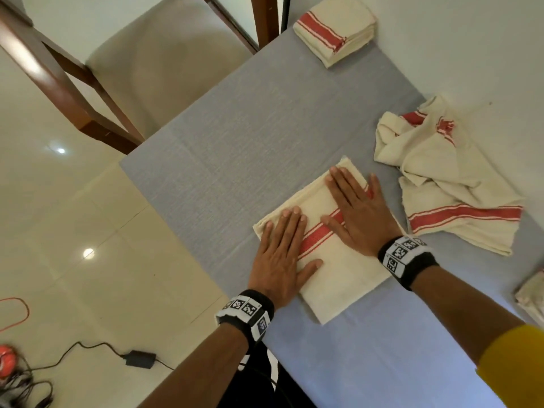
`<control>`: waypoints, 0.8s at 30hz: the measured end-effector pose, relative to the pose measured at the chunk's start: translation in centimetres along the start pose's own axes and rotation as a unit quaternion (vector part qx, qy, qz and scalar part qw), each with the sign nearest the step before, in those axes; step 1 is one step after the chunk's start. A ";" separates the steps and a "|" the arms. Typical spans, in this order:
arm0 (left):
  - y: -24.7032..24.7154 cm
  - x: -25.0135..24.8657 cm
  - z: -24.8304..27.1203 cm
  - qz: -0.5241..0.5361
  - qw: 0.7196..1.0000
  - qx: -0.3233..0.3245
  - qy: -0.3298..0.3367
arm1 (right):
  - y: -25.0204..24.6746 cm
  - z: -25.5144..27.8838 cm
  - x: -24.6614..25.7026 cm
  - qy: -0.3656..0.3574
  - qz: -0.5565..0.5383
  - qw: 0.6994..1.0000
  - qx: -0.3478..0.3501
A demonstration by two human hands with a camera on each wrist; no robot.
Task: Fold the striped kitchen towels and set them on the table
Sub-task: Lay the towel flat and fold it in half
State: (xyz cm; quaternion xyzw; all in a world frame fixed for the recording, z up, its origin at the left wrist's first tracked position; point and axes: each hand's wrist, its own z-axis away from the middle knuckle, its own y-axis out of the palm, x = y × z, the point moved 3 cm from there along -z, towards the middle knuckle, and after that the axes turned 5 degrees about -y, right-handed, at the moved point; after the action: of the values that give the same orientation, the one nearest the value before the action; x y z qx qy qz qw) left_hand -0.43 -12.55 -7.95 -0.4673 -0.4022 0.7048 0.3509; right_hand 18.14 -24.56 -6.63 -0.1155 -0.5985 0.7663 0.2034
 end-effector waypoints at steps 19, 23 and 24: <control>1.8 -6.9 1.8 -0.030 0.997 -0.002 0.071 | 3.7 7.5 3.1 0.053 -0.006 0.998 -0.046; 3.7 -5.9 3.8 -0.059 0.997 0.010 0.054 | 4.1 10.7 0.4 0.082 -0.023 0.993 -0.077; 3.6 -5.3 4.3 -0.056 0.997 0.007 0.052 | 4.1 11.5 -0.2 0.097 -0.036 0.991 -0.080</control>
State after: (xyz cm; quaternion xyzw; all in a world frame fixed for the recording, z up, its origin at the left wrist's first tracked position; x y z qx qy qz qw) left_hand -3.25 -19.79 -8.12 -0.4779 -0.4042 0.6611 0.4138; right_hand 12.82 -35.47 -7.62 -0.1840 -0.6391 0.6930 0.2781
